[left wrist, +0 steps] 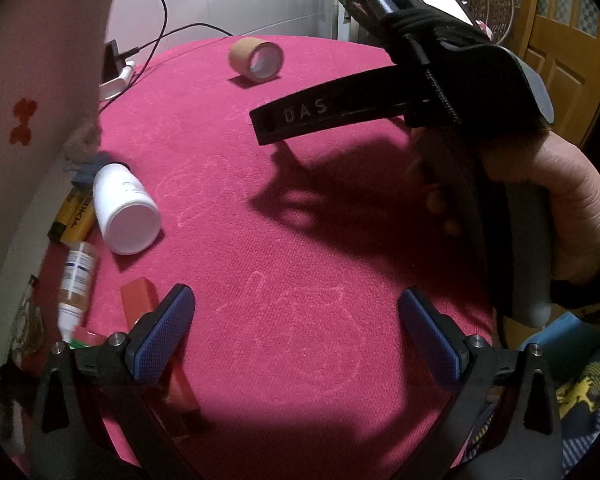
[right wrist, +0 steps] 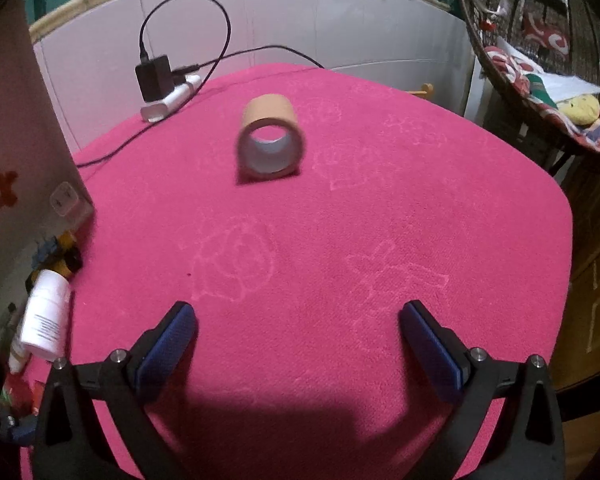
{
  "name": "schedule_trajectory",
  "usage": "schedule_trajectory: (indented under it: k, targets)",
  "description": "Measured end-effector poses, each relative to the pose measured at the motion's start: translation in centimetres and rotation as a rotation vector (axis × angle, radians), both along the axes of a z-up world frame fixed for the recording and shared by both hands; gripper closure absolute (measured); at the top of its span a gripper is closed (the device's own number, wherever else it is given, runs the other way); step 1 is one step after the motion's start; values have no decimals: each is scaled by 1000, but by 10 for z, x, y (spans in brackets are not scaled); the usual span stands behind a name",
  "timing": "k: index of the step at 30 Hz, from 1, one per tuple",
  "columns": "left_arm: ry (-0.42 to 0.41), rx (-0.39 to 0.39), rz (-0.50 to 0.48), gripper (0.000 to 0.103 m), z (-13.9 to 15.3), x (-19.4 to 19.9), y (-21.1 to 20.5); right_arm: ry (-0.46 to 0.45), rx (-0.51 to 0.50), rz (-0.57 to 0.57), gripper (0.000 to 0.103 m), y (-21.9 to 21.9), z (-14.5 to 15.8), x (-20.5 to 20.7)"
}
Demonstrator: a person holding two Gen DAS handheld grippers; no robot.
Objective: Organize rigid objects
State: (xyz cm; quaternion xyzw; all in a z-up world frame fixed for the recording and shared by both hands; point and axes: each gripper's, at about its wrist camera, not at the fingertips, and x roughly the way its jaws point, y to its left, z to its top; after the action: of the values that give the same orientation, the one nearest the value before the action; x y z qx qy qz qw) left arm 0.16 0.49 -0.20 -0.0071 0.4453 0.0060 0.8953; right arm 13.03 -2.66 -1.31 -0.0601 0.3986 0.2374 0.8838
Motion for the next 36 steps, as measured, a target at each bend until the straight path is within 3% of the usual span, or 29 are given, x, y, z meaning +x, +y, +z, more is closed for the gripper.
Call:
schedule_trajectory:
  k: [4, 6, 8, 11, 13, 15, 24, 31, 36]
  targets:
    - [1, 1, 0, 0, 1, 1, 0, -123, 161, -6, 0, -20, 34, 12]
    - [1, 2, 0, 0, 1, 2, 0, -115, 213, -2, 0, -20, 51, 46]
    - [0, 3, 1, 0, 2, 2, -1, -77, 253, 19, 0, -11, 56, 87]
    - [0, 3, 1, 0, 2, -1, -3, 72, 208, 31, 0, 13, 37, 142]
    - [-1, 3, 1, 0, 2, -1, -3, 150, 244, 33, 0, 17, 25, 153]
    - [-1, 3, 2, 0, 2, -1, -3, 179, 303, 91, 0, 22, 22, 148]
    - [0, 3, 1, 0, 2, -1, -3, 159, 383, 338, 0, 57, 46, 102]
    - [0, 2, 2, 0, 2, -1, -3, 180, 412, 351, 0, 36, 46, 71]
    - [-1, 3, 2, 0, 2, -2, -5, 183, 328, 321, 0, 13, 31, 53]
